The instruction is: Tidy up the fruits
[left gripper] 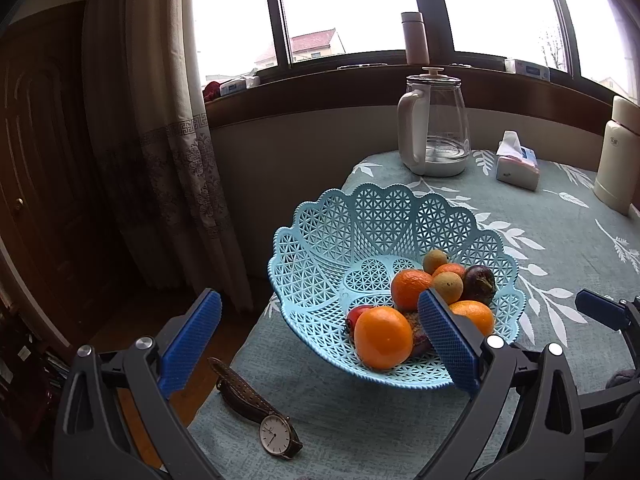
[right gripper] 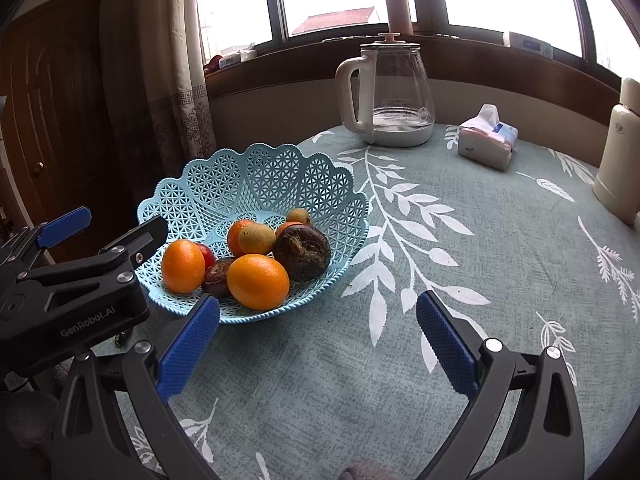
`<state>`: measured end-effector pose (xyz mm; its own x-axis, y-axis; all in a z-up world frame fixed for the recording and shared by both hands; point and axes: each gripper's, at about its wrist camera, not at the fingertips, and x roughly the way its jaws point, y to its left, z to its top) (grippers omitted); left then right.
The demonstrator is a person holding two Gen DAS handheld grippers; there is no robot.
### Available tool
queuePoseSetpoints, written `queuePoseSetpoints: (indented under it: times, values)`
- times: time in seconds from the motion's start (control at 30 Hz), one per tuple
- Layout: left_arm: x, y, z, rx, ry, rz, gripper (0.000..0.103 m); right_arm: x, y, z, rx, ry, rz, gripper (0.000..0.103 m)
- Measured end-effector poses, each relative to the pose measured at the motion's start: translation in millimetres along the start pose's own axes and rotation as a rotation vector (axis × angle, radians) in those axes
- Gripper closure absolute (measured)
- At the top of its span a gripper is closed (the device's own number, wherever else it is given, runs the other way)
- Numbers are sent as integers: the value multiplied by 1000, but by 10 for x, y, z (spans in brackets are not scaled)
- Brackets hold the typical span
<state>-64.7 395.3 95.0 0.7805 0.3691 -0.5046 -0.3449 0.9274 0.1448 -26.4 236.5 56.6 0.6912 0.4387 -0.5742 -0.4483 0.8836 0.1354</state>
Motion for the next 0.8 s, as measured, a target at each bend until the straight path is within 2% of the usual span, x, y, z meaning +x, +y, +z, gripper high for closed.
queuePoseSetpoints:
  times: [0.2,0.37,0.8]
  values:
    - [5,-7,-11,8,6,2,3,-30,42,-10,-24,-21,-36,5]
    - [4,-30,-10,17,7,2,3,-131,90,-31,-60,-80,-102,5]
    - [18,-51,-16,27,11,3,3,-124,90,-38,-60,-70,-90,5]
